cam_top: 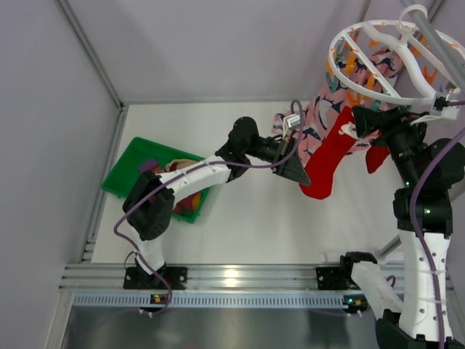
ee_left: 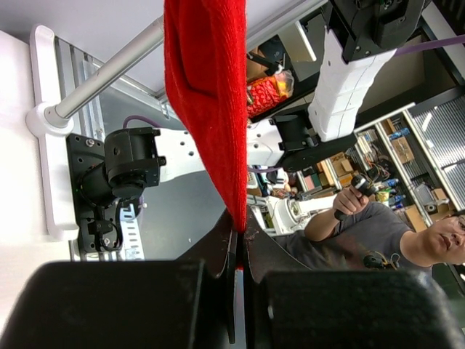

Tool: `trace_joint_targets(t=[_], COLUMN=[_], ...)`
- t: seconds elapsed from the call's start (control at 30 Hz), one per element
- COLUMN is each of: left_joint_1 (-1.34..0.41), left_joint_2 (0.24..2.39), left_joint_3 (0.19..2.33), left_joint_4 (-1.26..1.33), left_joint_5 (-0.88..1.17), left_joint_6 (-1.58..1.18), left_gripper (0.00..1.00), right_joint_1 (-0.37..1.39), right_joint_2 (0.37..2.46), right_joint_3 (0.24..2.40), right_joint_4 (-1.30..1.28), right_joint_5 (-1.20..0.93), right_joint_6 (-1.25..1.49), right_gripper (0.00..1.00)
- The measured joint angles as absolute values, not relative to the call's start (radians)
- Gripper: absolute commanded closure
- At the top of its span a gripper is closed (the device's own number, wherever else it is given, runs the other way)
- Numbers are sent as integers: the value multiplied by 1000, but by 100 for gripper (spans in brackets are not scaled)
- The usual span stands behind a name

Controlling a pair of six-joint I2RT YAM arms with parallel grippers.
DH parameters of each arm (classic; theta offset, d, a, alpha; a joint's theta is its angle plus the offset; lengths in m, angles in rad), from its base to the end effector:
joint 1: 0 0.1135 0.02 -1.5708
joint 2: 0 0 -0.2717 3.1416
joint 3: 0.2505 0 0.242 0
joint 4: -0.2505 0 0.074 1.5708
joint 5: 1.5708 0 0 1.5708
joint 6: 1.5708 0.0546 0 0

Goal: Remove the socks clipped to the hanger

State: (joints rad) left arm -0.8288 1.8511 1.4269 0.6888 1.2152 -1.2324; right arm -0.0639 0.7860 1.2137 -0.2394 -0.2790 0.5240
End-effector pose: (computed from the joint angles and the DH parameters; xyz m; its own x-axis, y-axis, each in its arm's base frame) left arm 0.2483 -0.3466 0.3571 -0.7602 0.3432 -0.5517 0.4549 -0.3252 -0.8291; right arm 0.1414 0.0060 0.4812 0.0574 0.4783 -0.8763 -0.2741 0.8516 0.4469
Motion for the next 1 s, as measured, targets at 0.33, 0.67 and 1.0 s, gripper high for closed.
trace_joint_targets(t=[0.33,0.67,1.0], left_joint_1=[-829,-832,-833], left_joint_2=[1851,1851,1850], left_joint_3=[1427,1427,1427], left_joint_4=[689,689,689], left_joint_5=[1216,1215,1215], left_joint_6=[-1232,-1233,-1232], left_gripper=[100,100,100], right_joint_1=[-68,-69,-76], right_joint_2=[762,810,844], right_joint_3=[1214,1209,1132], right_joint_4=[-310,-262,-97], right_joint_5=[-233,-240,-291], right_joint_6=[487,493,528], right_gripper=[31,30,32])
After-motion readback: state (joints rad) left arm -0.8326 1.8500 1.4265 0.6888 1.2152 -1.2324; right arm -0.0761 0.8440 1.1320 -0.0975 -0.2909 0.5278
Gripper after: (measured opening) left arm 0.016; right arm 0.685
